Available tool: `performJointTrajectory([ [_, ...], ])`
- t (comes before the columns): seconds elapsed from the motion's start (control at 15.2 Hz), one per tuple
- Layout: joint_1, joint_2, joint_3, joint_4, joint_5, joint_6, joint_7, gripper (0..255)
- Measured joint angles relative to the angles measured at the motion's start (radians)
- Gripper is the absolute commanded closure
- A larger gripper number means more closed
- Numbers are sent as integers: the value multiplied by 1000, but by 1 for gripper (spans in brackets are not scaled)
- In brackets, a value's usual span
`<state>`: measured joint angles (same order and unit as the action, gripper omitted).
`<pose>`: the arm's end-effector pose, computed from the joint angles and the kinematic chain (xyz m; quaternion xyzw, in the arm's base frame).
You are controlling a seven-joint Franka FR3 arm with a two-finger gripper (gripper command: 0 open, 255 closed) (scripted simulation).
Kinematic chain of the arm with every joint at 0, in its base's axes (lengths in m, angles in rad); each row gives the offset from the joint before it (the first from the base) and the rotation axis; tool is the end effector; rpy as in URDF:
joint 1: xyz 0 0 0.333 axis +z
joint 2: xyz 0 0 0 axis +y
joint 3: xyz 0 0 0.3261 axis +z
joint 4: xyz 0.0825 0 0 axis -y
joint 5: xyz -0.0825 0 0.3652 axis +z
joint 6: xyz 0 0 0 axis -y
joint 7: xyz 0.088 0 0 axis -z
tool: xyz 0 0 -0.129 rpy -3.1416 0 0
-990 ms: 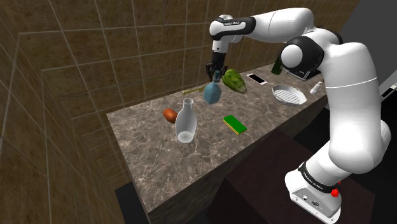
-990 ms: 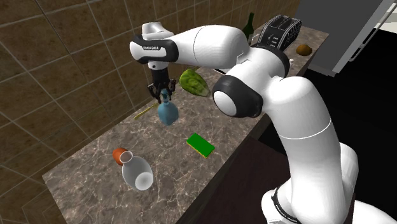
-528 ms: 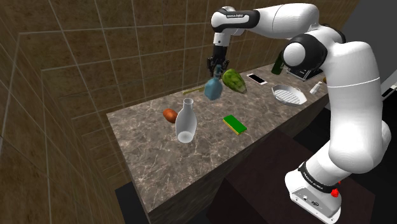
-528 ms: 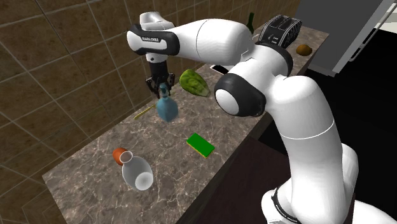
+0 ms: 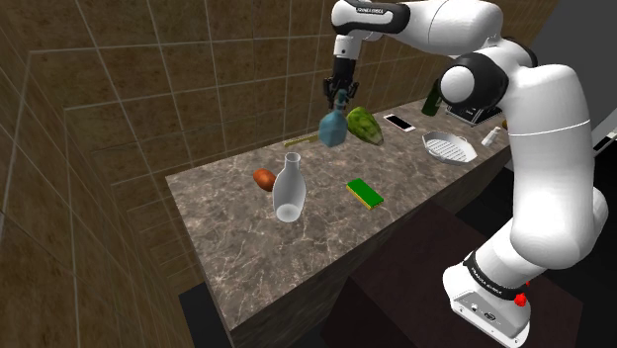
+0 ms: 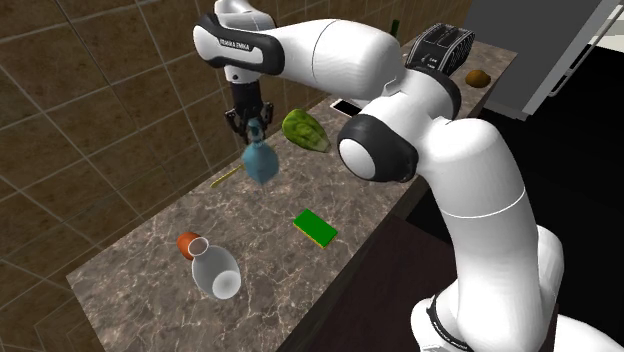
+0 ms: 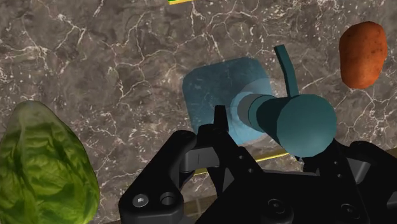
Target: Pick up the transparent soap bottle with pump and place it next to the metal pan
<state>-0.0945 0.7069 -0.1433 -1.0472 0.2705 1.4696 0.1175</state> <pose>0.6917 -0.0991 0.3982 -0.9719 0.1692 0.1336 0.0949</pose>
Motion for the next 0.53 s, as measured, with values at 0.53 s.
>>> performJointTrajectory([
  [0.53, -44, -179, -37, -202, -29, 6, -93, 255],
])
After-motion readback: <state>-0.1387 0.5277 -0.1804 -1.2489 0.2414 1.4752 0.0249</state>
